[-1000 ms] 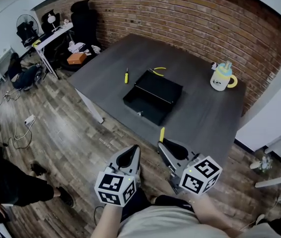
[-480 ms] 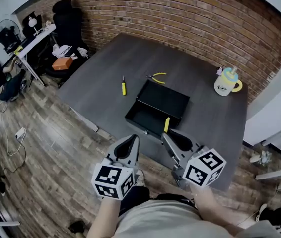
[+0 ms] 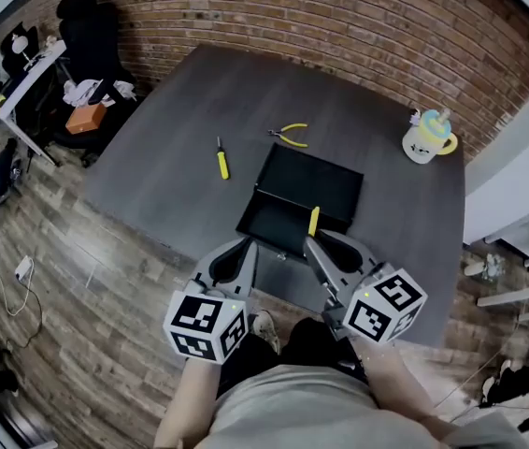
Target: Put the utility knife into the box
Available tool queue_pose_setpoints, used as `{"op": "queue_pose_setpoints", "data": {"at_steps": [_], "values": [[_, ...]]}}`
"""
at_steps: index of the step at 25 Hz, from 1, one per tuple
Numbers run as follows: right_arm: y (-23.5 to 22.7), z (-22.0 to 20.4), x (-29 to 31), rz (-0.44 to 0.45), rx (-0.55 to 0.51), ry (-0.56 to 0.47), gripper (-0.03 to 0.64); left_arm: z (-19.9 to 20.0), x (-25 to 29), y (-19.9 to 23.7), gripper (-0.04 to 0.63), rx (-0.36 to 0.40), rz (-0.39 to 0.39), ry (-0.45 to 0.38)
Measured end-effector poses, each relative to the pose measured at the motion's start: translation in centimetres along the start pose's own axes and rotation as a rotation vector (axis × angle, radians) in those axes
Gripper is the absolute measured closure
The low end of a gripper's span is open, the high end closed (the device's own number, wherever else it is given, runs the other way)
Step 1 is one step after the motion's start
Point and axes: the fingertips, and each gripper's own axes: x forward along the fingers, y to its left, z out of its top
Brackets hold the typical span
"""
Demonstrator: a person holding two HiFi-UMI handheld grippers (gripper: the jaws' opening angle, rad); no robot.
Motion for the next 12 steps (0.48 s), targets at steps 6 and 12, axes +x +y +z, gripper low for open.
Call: {"op": "queue_pose_setpoints", "data": {"at_steps": [6,12], "values": [[-1.8,0.6,0.3,-0.049,-0.021,0.010,0.551,0.5,1.4,0.4,0.574,-0.007,-0.034,-0.001],[-4.2,0.4,0.2,-0.079,-0.057,0.066,0.551,-0.5,2.1,0.6,0.574,-0.035,-0.016,0.017]]}}
